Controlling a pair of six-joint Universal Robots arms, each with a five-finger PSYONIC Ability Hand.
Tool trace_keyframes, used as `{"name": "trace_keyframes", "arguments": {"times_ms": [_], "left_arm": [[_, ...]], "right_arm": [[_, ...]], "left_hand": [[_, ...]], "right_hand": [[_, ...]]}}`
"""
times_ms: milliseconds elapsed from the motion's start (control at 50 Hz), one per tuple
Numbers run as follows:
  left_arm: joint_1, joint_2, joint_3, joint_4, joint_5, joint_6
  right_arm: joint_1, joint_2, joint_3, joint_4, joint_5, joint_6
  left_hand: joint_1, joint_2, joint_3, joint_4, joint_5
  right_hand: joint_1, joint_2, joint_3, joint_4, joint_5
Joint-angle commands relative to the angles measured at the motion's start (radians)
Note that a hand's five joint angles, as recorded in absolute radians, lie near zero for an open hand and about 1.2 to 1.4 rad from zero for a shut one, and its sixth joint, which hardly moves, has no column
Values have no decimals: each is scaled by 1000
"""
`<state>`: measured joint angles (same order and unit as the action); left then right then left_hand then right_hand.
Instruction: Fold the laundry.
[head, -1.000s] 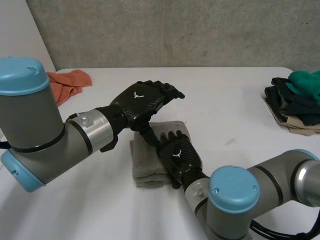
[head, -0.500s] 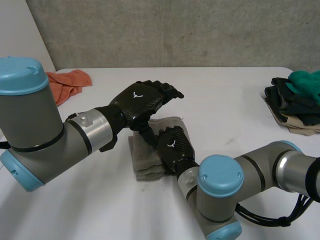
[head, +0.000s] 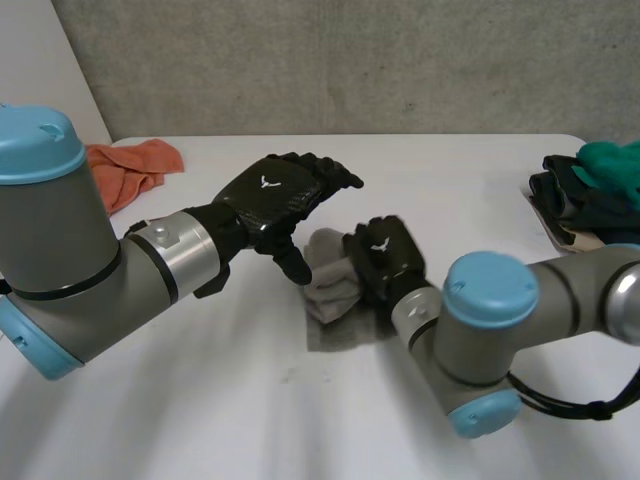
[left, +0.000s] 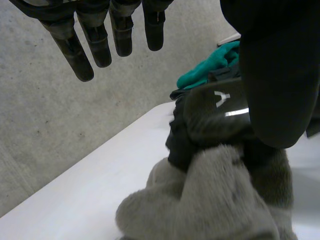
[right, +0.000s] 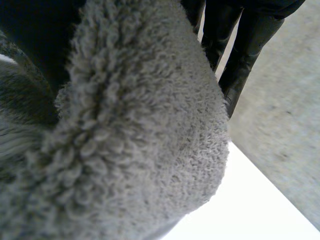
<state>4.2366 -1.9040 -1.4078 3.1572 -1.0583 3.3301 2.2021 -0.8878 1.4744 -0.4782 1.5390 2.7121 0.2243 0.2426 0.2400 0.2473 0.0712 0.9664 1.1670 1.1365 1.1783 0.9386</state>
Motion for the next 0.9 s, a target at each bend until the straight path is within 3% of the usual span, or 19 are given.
{"name": "trace_keyframes", "arguments": {"times_ms": [20, 140, 420, 720, 800, 900], "left_arm": [[2, 2, 6, 3, 0, -1], [3, 0, 10, 4, 0, -1], [13, 10, 6, 9, 0, -1], [19, 6, -6, 9, 0, -1], [19, 6, -17, 10, 0, -1], [17, 6, -25, 10, 0, -1]], "right_arm": [[-110, -65, -29, 9, -22, -5], [-188, -72, -178, 4, -72, -2], [-406, -54, -546, 10, -69, 0], [-729, 171, -694, -5, -112, 8], [-803, 214, -668, -3, -197, 6], [-877, 213, -528, -7, -371, 0]], "left_hand": [[77, 59, 62, 54, 56], [80, 62, 64, 57, 59], [80, 62, 65, 57, 59], [80, 62, 65, 57, 59], [80, 62, 65, 57, 59], [80, 62, 65, 57, 59]], "right_hand": [[430, 229, 260, 218, 283], [430, 229, 260, 218, 283], [430, 229, 260, 218, 283], [430, 229, 260, 218, 283], [430, 229, 260, 218, 283], [430, 229, 260, 218, 283]]}}
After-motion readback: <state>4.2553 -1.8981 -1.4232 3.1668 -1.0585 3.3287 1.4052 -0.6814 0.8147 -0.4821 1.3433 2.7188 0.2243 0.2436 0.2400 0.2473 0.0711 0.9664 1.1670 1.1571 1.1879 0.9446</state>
